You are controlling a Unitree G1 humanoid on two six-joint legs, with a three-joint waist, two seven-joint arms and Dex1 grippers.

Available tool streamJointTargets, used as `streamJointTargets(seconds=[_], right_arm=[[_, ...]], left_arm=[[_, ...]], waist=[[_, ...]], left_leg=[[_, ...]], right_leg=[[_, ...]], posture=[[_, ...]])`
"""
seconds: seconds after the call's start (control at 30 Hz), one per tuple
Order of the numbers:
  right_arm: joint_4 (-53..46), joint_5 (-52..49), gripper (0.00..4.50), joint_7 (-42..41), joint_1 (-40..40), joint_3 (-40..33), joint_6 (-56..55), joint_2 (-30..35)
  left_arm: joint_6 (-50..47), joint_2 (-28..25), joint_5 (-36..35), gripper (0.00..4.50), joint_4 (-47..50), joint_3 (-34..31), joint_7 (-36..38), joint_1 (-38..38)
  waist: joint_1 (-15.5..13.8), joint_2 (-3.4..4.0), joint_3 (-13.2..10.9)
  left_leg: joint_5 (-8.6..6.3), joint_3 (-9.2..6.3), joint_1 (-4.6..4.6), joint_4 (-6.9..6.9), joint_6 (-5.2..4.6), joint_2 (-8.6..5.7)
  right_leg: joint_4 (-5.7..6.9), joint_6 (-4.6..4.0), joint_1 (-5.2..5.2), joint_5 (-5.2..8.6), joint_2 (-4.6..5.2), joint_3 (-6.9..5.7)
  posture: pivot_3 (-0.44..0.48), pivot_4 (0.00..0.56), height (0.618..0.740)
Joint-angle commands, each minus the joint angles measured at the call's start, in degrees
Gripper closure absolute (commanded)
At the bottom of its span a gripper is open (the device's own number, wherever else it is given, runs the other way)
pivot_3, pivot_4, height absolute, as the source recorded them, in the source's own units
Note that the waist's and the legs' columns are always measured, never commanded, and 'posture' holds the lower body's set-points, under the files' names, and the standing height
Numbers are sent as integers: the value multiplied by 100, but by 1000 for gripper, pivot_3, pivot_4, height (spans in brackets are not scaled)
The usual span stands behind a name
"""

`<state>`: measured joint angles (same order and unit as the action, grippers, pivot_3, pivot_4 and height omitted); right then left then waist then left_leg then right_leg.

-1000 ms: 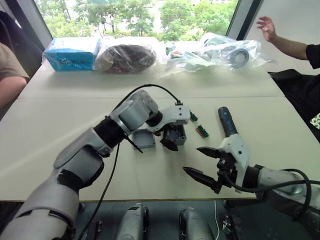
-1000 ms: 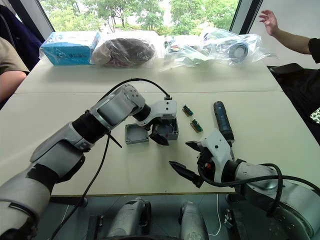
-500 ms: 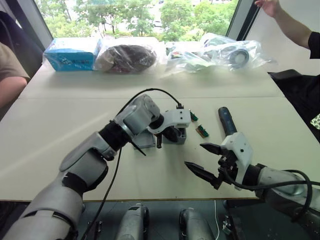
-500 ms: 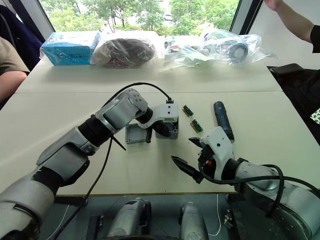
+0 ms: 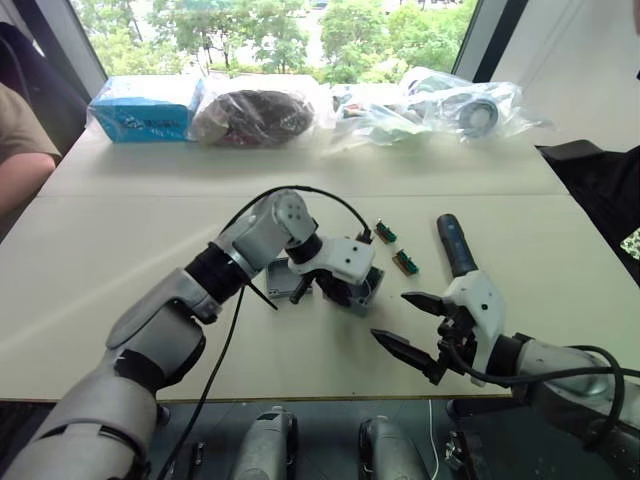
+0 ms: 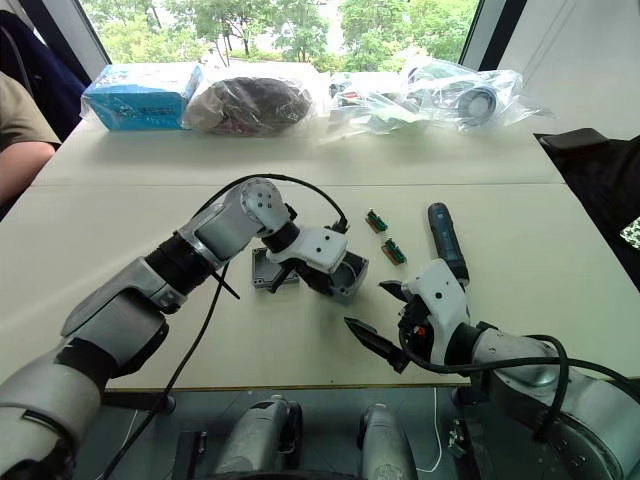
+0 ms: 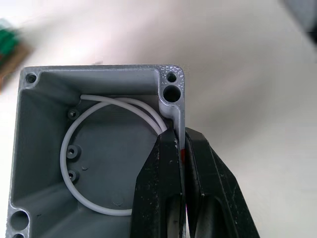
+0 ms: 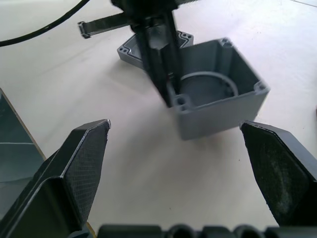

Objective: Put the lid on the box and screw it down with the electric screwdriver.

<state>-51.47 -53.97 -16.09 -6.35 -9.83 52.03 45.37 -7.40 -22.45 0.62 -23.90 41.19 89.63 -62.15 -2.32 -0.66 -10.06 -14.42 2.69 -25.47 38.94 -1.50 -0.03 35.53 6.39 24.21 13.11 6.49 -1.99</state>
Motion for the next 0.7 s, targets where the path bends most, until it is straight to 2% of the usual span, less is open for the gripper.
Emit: streamJointTargets(seconds=[0.03,0.2,0.3,0.4,0.43,0.47,0.6,0.7], right_arm=[[-206,6,0,31,-52,-123,-110,-29],[-227,-8,0,66,-89,-116,-112,-36],[-220,-24,0,60,-78,-115,-107,-19],[-214,-62,0,22,-48,-126,-92,20],[-208,-121,0,-13,-16,-162,-85,48],[-203,-164,0,-37,7,-188,-80,68],[-195,-496,0,-163,90,-394,-64,196],[53,-1381,0,-715,625,-778,-28,660]], left_arm=[[399,0,-70,4480,32,-186,268,-5],[635,80,147,4480,-227,-191,256,13],[755,85,232,3607,-356,-201,260,-13],[694,53,264,2525,-333,-322,212,-58],[523,-13,201,2037,-242,-470,193,-111],[399,-59,159,2037,-173,-580,187,-145],[-564,-326,-122,2037,316,-1091,252,-237],[-3079,-1303,-681,2037,1263,-1992,180,-347]], waist=[[3,0,0],[3,0,0],[6,0,0],[5,0,0],[7,0,0],[12,0,0],[13,0,0],[104,0,-10]], left_leg=[[-1,0,0,3,-2,0],[-3,-1,1,8,-6,0],[-4,-1,3,10,-7,-1],[-4,-1,2,10,-7,0],[-4,-2,2,10,-7,0],[-4,-1,2,10,-7,1],[-4,-3,3,11,-7,3],[-4,-2,-1,15,-7,6]], right_leg=[[0,0,-2,0,0,0],[0,0,-7,0,0,0],[1,1,-8,-1,0,0],[1,1,-8,0,0,0],[2,1,-8,0,0,0],[2,1,-9,0,0,0],[7,2,-7,-1,-1,-1],[19,5,1,-2,0,3]], posture=[[0,150,740],[0,150,740],[0,150,740],[0,150,740],[0,150,740],[0,150,740],[0,150,740],[0,150,740]])
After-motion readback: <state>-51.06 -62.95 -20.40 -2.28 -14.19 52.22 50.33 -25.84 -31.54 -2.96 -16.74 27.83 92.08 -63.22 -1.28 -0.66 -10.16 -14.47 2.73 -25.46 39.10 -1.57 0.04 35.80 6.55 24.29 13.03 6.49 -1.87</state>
